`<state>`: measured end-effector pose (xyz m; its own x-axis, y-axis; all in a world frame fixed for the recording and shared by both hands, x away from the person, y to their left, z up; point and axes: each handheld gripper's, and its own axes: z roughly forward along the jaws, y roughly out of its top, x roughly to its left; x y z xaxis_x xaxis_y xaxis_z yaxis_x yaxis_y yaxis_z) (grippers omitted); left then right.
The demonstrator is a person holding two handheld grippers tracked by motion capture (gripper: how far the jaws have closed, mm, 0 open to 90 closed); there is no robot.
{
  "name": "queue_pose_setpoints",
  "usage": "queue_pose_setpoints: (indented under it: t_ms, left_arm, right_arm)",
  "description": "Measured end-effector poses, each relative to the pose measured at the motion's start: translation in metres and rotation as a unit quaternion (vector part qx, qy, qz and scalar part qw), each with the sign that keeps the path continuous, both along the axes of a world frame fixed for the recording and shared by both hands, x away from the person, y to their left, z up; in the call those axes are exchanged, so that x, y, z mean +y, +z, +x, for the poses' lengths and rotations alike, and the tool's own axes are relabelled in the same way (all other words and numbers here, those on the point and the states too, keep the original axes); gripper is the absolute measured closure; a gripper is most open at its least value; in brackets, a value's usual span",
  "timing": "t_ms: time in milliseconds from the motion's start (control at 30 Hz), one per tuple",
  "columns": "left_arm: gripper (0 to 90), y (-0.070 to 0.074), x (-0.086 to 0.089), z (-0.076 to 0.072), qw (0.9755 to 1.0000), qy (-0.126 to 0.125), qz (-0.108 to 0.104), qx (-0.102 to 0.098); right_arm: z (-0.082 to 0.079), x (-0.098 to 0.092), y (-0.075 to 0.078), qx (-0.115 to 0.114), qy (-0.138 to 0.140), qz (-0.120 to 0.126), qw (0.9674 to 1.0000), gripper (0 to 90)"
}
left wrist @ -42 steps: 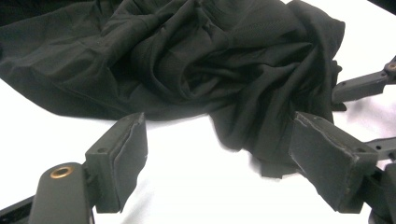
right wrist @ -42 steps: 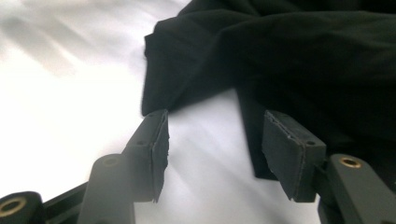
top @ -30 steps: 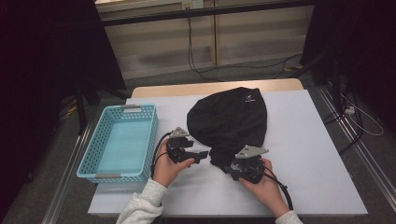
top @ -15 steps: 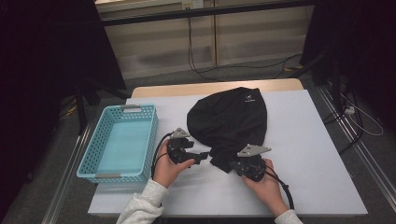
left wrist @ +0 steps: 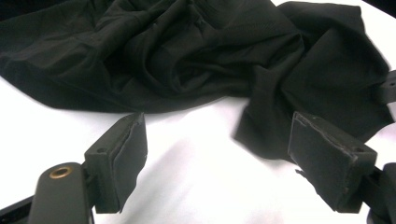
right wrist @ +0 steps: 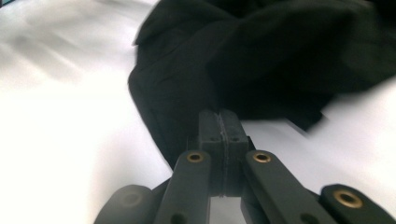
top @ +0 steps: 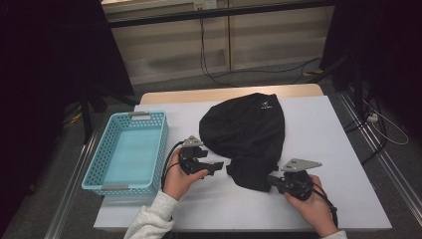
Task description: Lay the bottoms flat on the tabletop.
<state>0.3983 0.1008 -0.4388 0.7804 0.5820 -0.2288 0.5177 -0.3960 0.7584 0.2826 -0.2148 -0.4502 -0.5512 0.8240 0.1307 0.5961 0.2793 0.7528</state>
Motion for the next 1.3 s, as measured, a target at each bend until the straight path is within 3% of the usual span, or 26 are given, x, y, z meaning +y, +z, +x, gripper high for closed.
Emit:
queue_pose_setpoints:
  t_ms: [200, 533, 733, 1000, 1133, 1300]
  left_arm:
    - [19.8, -0.002, -0.009, -0.002, 0.9999, -0.011, 0.002, 0.004]
    - [19.9, -0.001, -0.017, -0.001, 0.9998, -0.02, -0.001, 0.005]
    - [20.0, -0.003, -0.021, 0.0, 0.9997, -0.024, 0.0, 0.007]
    - [20.0, -0.003, -0.022, 0.0, 0.9997, -0.025, 0.001, 0.007]
    - [20.1, -0.002, -0.021, 0.0, 0.9997, -0.025, 0.001, 0.005]
    - [20.1, -0.003, -0.023, 0.0, 0.9996, -0.027, 0.004, 0.005]
  right_arm:
    - [-0.015, -0.023, 0.0, 0.011, -0.019, 0.004, 0.9997, 90.0]
    - [-0.037, -0.061, 0.004, 0.011, -0.059, -0.003, 0.9982, 90.0]
    - [-0.04, -0.08, 0.001, 0.019, -0.087, -0.014, 0.996, 90.0]
    - [-0.04, -0.087, -0.003, 0.026, -0.094, -0.019, 0.9951, 89.4]
    - [-0.039, -0.087, -0.003, 0.022, -0.101, -0.023, 0.9944, 80.8]
    - [-0.036, -0.085, 0.0, -0.001, -0.114, -0.015, 0.9934, 66.7]
